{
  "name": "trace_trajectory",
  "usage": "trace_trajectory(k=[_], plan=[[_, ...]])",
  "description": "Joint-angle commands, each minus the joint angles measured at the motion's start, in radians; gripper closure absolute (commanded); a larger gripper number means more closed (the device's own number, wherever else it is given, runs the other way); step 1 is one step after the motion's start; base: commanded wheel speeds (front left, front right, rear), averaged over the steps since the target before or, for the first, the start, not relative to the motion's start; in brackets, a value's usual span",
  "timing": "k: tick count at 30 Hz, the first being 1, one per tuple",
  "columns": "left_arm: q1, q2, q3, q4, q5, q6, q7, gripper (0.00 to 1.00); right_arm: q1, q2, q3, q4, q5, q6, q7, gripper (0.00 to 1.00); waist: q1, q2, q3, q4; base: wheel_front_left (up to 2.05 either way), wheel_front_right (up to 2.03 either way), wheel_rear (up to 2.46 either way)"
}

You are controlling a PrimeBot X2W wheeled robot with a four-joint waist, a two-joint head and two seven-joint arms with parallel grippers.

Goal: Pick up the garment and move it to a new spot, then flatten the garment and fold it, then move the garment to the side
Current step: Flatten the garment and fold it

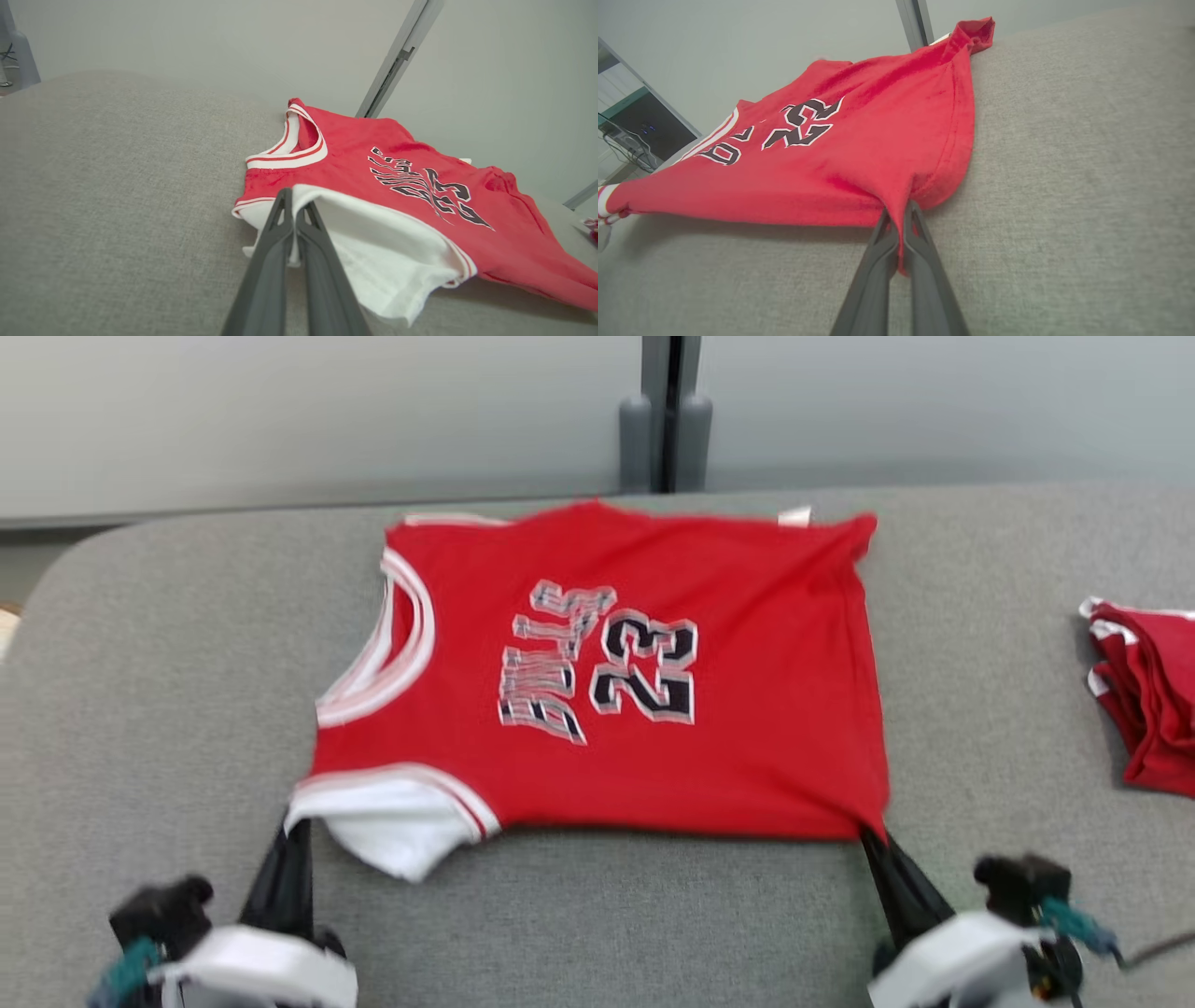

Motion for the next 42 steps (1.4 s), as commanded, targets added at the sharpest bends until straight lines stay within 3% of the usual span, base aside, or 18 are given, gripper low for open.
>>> trace_trajectory(k=[1,8,13,20,26,32,37,42], plan=[[0.022,0.009,0.001,-0.027,0.011,0.011,0.005,1.0,0.021,-0.012,-0.008,-0.013,0.004,0.0,-0.005,1.0,0.0,0.0,-0.041,0.02,0.0,0.0,0.0],[0.323,0.035,-0.04,-0.418,0.036,0.123,0.193,1.0,0.281,-0.047,-0.114,-0.189,-0.035,0.0,0.09,1.0,0.0,0.0,-0.124,0.062,0.0,0.0,0.0],[0.485,0.058,-0.058,-0.653,0.042,0.199,0.334,1.0,0.45,-0.03,-0.223,-0.349,-0.091,-0.001,0.217,1.0,0.0,0.0,-0.164,0.067,0.0,0.0,0.0],[0.571,0.089,-0.069,-0.832,0.052,0.264,0.469,1.0,0.587,0.029,-0.336,-0.552,-0.169,0.0,0.402,1.0,0.0,0.0,-0.177,0.058,0.0,0.0,0.0],[0.515,0.107,-0.081,-0.793,0.029,0.255,0.537,1.0,0.569,0.062,-0.358,-0.604,-0.189,0.0,0.528,1.0,0.0,0.0,-0.157,0.041,0.0,0.0,0.0],[0.371,0.134,-0.071,-0.678,-0.033,0.198,0.605,1.0,0.431,0.044,-0.356,-0.568,-0.184,0.0,0.617,1.0,0.0,0.0,-0.075,0.007,0.0,0.0,0.0],[0.176,0.136,-0.063,-0.554,-0.116,0.127,0.656,1.0,0.238,0.022,-0.329,-0.489,-0.166,0.0,0.632,1.0,0.0,0.0,0.037,-0.023,0.0,0.0,0.0],[0.051,0.14,-0.062,-0.464,-0.136,0.086,0.659,1.0,0.144,0.006,-0.291,-0.445,-0.156,0.0,0.583,1.0,0.0,0.0,0.084,-0.026,0.0,0.0,0.0]])
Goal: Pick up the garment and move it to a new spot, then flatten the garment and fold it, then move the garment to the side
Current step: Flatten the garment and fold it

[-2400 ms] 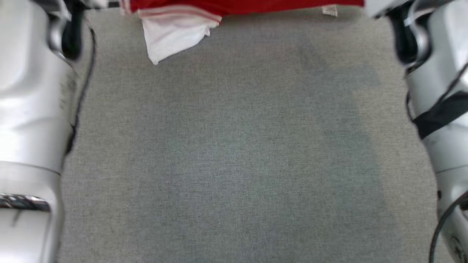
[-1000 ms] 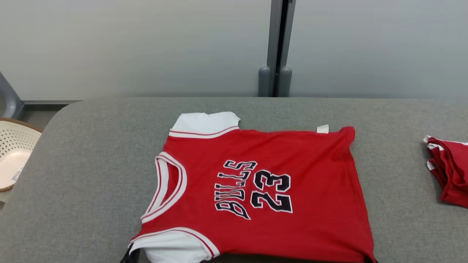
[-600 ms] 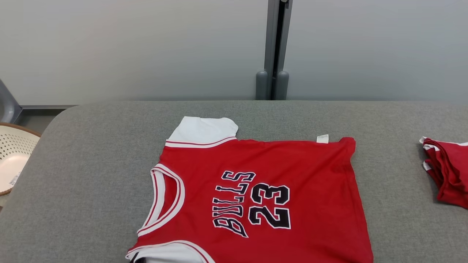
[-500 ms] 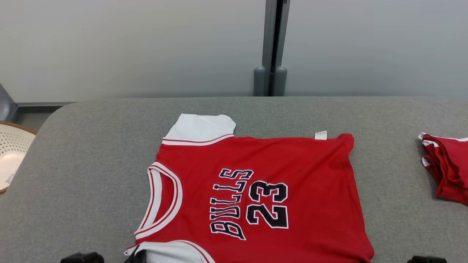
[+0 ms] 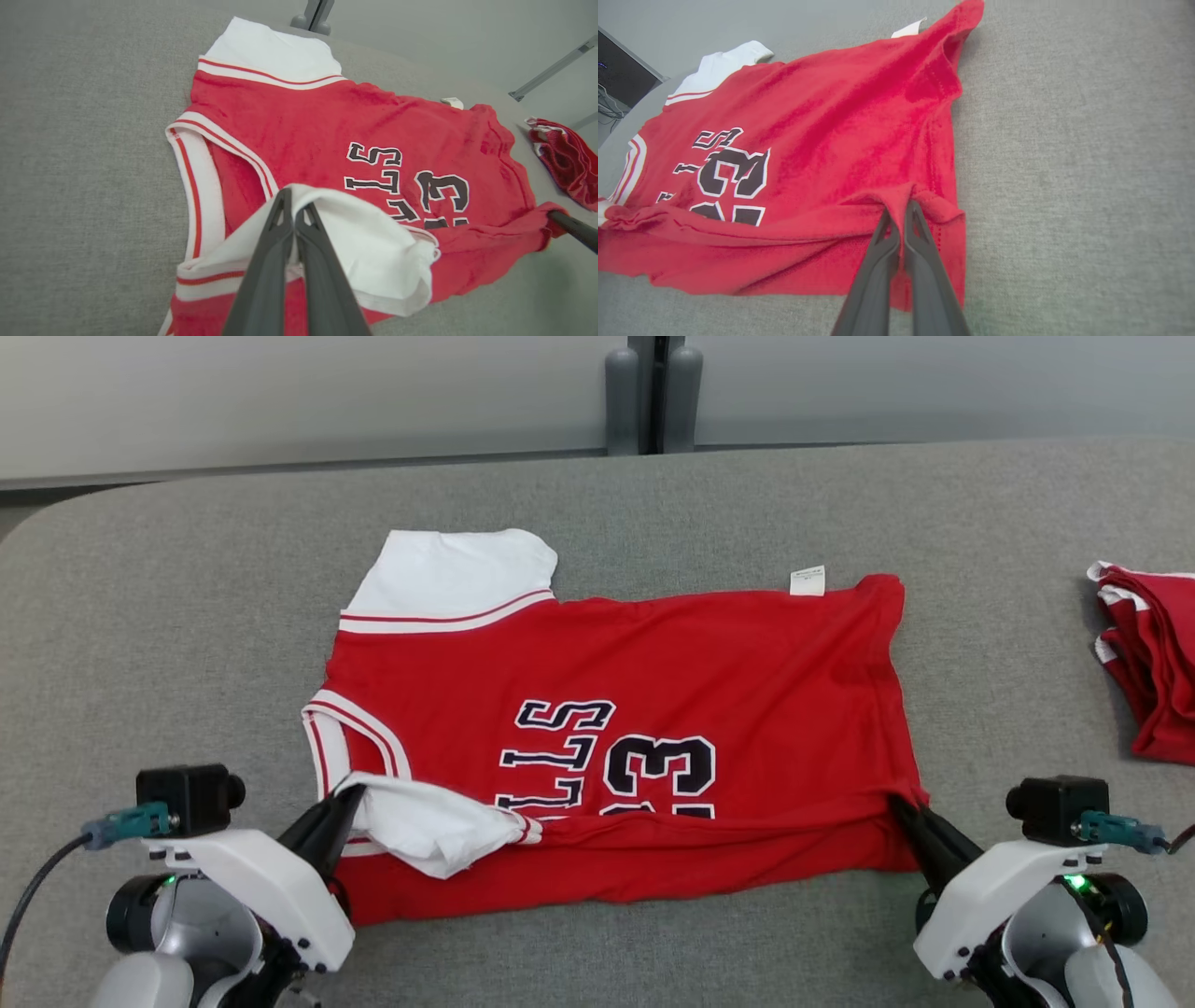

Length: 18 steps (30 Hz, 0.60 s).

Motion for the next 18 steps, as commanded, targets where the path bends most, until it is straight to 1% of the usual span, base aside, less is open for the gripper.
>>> trace_trajectory(k=[1,2,4,6,9,12,15,18], plan=[[-0.034,0.002,0.004,0.02,0.004,-0.006,-0.013,0.66,-0.02,-0.007,0.008,0.004,0.007,0.0,-0.025,0.51,0.0,-0.0001,0.034,-0.01,0.0,0.0,0.0],[-0.05,0.002,0.005,0.043,0.009,-0.009,-0.024,0.0,-0.033,-0.008,0.015,0.006,0.007,0.0,-0.051,0.0,0.0,-0.0001,0.041,-0.011,0.0,0.0,0.0],[-0.077,-0.009,0.013,0.073,0.022,-0.011,-0.068,0.0,-0.049,-0.012,0.032,0.003,0.003,0.0,-0.103,0.0,0.0,-0.0001,0.049,-0.012,0.0,0.0,0.0],[-0.09,-0.009,0.021,0.088,0.059,-0.002,-0.137,0.0,-0.056,-0.022,0.037,-0.013,-0.018,0.0,-0.174,0.0,0.0,-0.0001,0.052,-0.011,0.0,0.0,0.0],[-0.081,-0.032,0.036,0.09,0.112,0.017,-0.278,0.0,-0.038,-0.021,0.028,-0.052,-0.054,0.0,-0.29,0.0,0.0,-0.0001,0.047,-0.007,0.0,0.0,0.0],[-0.047,-0.054,0.052,0.075,0.163,0.048,-0.417,0.0,-0.017,-0.021,0.003,-0.097,-0.122,0.0,-0.398,0.0,0.0,-0.0001,0.028,0.002,0.0,0.0,0.0],[-0.014,-0.072,0.061,0.053,0.213,0.078,-0.536,0.0,0.013,-0.013,-0.034,-0.134,-0.189,0.0,-0.471,0.0,0.0,-0.0001,-0.003,0.009,0.0,0.0,0.0],[0.027,-0.083,0.055,0.031,0.252,0.098,-0.603,0.0,0.053,0.0,-0.06,-0.17,-0.238,0.0,-0.508,0.0,0.0,-0.0001,-0.036,0.015,0.0,0.0,0.0]])
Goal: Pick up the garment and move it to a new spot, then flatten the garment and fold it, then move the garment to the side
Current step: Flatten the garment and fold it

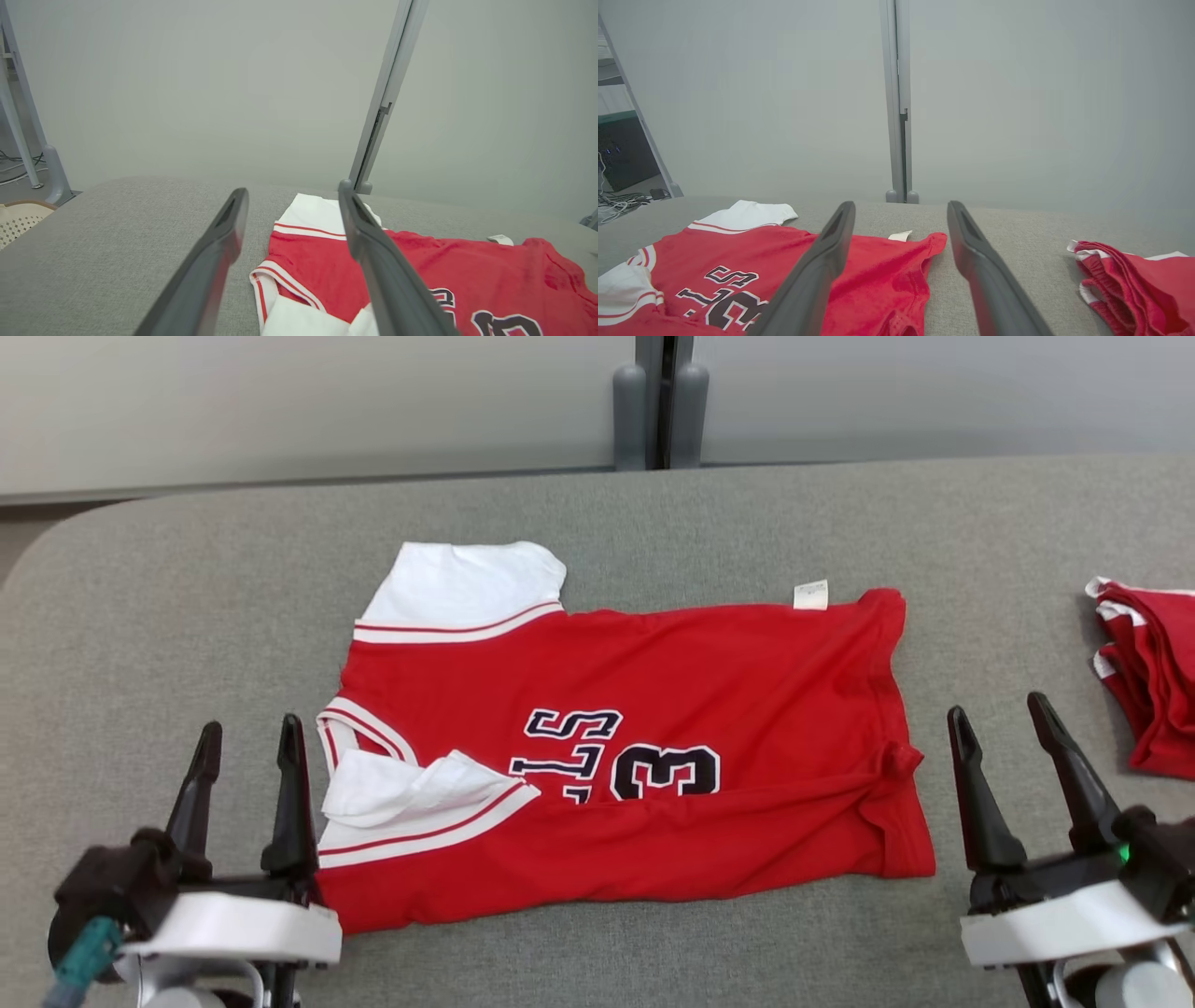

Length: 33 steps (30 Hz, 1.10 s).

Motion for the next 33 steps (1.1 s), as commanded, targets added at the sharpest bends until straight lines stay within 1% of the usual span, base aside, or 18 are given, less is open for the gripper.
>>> trace_trajectory(k=[1,7,12,17,24,29,33], plan=[[0.026,-0.001,-0.001,-0.009,0.016,0.01,-0.014,0.0,0.03,0.007,-0.007,-0.009,-0.013,0.0,-0.007,0.0,0.0,-0.0001,-0.031,0.005,0.0,0.0,0.0],[0.153,-0.011,-0.027,-0.022,0.053,0.034,-0.038,0.0,0.153,0.036,-0.021,-0.045,-0.043,0.0,0.011,0.0,0.0,-0.0001,-0.106,-0.008,0.0,0.0,0.0],[0.229,-0.01,-0.044,-0.023,0.063,0.047,-0.031,0.0,0.228,0.056,-0.018,-0.052,-0.04,0.0,0.035,0.0,0.0,-0.0001,-0.154,-0.017,0.0,0.0,0.0],[0.251,-0.004,-0.051,-0.023,0.063,0.052,-0.02,0.0,0.244,0.061,-0.015,-0.057,-0.034,0.0,0.039,0.0,0.0,-0.0001,-0.174,-0.022,0.0,0.0,0.0],[0.239,0.007,-0.056,-0.024,0.067,0.051,-0.01,0.0,0.237,0.057,-0.016,-0.049,-0.028,0.0,0.041,0.0,0.0,-0.0001,-0.179,-0.025,0.0,0.0,0.0],[0.213,0.012,-0.071,0.016,0.055,0.034,0.016,0.0,0.215,0.053,-0.009,-0.006,-0.027,0.0,0.048,0.0,0.0,-0.0001,-0.169,-0.023,0.0,0.0,0.0],[0.184,-0.004,-0.084,0.125,0.017,0.001,0.035,0.0,0.177,0.046,0.018,0.089,-0.02,0.0,0.053,0.0,0.0,-0.0001,-0.131,-0.017,0.0,0.0,0.0]])
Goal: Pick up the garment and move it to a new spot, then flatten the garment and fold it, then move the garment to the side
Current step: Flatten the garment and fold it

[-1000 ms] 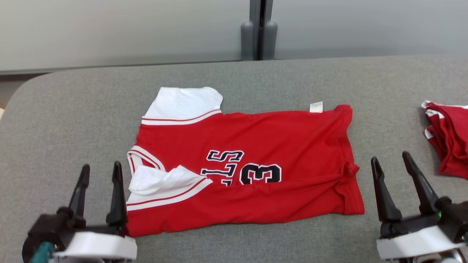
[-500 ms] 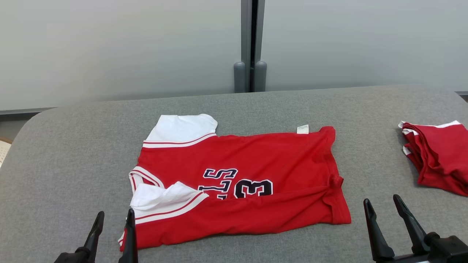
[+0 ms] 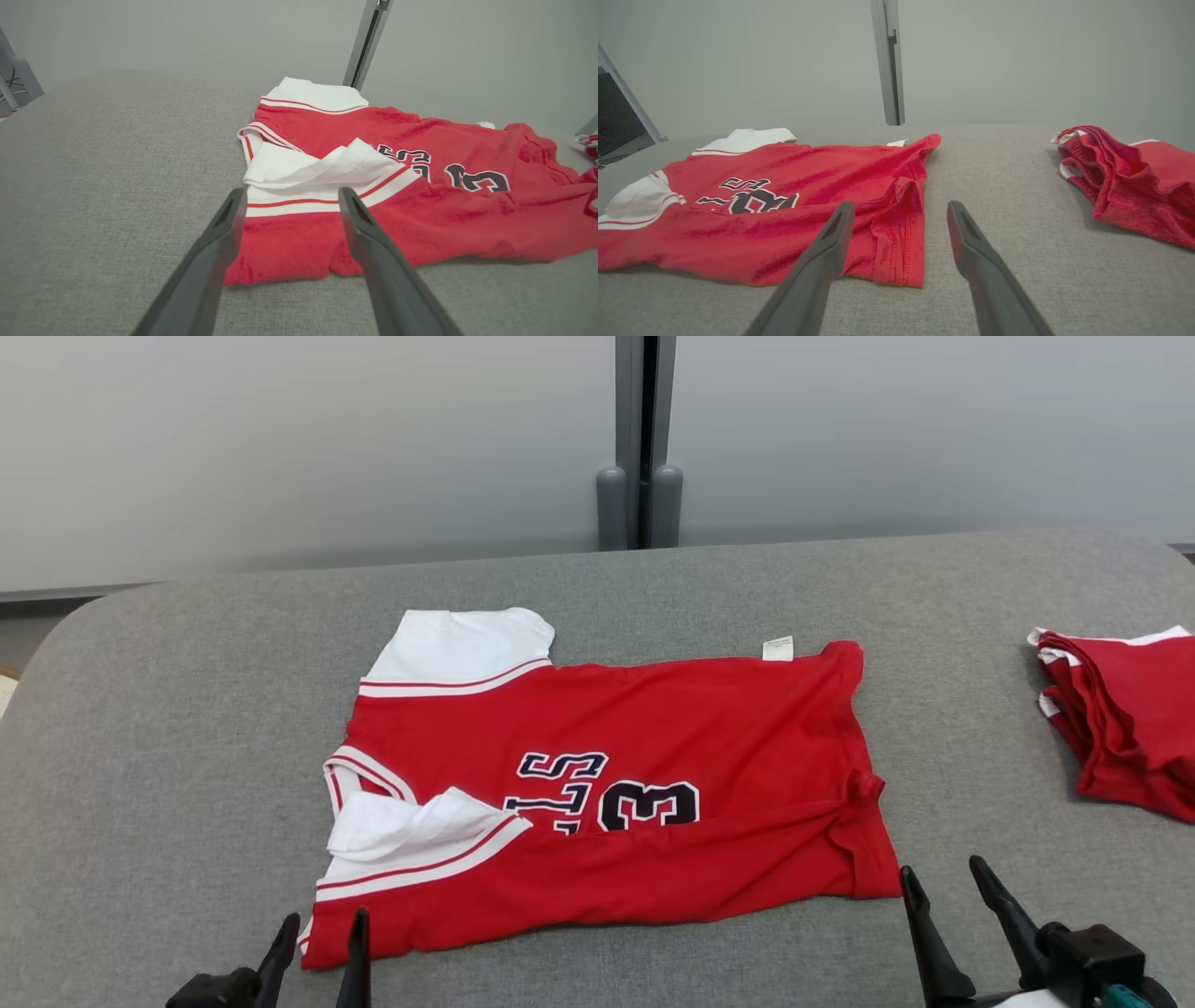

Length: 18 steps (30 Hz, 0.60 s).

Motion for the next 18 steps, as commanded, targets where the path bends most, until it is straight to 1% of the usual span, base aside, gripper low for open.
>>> trace_trajectory(k=[1,7,12,14,15,16,17,18], plan=[[-0.021,0.001,0.004,0.017,-0.01,-0.007,-0.005,0.0,-0.015,-0.002,0.004,0.016,0.007,0.0,-0.003,0.0,0.0,0.0,0.018,0.004,0.0,0.0,0.0],[-0.094,-0.023,0.018,0.222,-0.077,-0.058,-0.003,0.0,-0.113,0.01,0.028,0.232,0.031,0.0,-0.036,0.0,0.0,0.0,0.075,0.018,0.0,0.0,0.0],[-0.156,-0.038,0.029,0.328,-0.135,-0.103,0.021,0.0,-0.201,0.024,0.053,0.372,0.061,0.0,-0.065,0.0,0.0,0.0,0.11,0.03,0.0,0.0,0.0],[-0.178,-0.036,0.024,0.36,-0.139,-0.118,0.027,0.0,-0.231,0.029,0.062,0.42,0.079,0.0,-0.07,0.0,0.0,0.0,0.121,0.033,0.0,0.0,0.0],[-0.186,-0.04,0.025,0.372,-0.155,-0.131,0.034,0.02,-0.246,0.031,0.067,0.44,0.086,0.0,-0.073,0.0,0.0,0.0,0.125,0.035,0.0,0.0,0.0],[-0.195,-0.037,0.021,0.383,-0.151,-0.136,0.036,0.6,-0.258,0.033,0.072,0.46,0.095,0.0,-0.072,0.38,0.0,0.0,0.129,0.035,0.0,0.0,0.0],[-0.203,-0.036,0.019,0.391,-0.154,-0.143,0.035,1.0,-0.268,0.036,0.078,0.482,0.107,0.0,-0.073,0.8,0.0,0.0,0.133,0.036,0.0,0.0,0.0],[-0.211,-0.037,0.012,0.401,-0.158,-0.149,0.043,1.0,-0.275,0.037,0.086,0.497,0.114,0.0,-0.075,1.0,0.0,0.0,0.136,0.037,0.0,0.0,0.0]])
